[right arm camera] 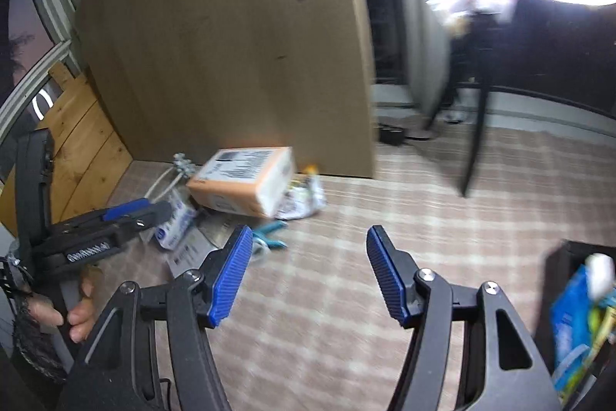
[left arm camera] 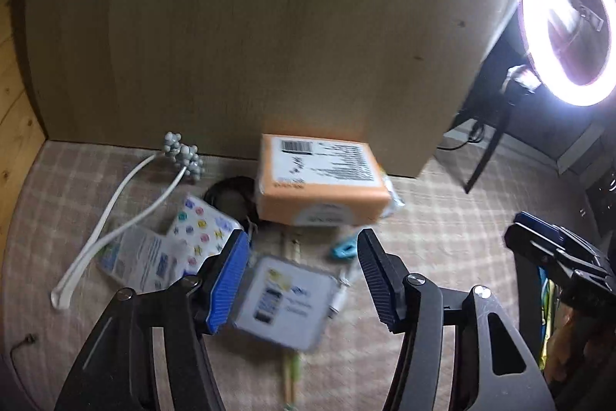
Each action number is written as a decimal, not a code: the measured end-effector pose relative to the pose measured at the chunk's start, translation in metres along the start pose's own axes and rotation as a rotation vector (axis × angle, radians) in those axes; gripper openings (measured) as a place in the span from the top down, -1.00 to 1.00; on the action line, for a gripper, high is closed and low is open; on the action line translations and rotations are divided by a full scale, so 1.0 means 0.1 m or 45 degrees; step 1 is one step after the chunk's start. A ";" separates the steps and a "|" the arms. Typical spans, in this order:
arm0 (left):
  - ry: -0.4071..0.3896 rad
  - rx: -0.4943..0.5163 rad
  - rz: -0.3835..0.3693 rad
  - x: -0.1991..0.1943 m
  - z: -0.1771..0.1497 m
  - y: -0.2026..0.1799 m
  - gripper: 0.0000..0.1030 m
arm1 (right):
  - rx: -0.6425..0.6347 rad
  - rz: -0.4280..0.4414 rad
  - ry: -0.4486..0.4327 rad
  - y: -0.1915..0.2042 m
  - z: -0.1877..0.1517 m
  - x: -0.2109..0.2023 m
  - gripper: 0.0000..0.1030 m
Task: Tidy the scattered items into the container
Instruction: 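Move both open grippers back to the pile, then grasp the orange box with both grippers from its two ends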
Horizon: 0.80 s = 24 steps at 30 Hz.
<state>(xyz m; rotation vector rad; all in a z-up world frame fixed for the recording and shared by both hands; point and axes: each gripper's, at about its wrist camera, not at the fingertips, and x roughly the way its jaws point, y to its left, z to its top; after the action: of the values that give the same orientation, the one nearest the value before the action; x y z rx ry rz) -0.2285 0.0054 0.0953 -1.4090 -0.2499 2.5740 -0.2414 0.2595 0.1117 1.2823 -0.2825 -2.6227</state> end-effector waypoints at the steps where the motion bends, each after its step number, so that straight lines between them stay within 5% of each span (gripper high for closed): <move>1: 0.004 0.005 -0.005 0.05 0.03 0.02 -0.08 | -0.006 0.003 0.008 0.05 0.04 0.09 -0.18; 9: 0.054 0.081 -0.025 0.49 0.16 0.07 -0.08 | -0.018 0.054 0.094 0.31 0.27 0.76 -0.18; 24: 0.083 0.193 -0.125 0.75 0.13 0.04 -0.05 | 0.146 0.184 0.231 0.14 0.41 1.29 -0.03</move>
<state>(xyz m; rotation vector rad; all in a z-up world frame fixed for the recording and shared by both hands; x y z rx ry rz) -0.2796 0.0200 0.0404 -1.3874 -0.1091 2.4081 -0.3499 0.2145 0.0429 1.4660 -0.4820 -2.3818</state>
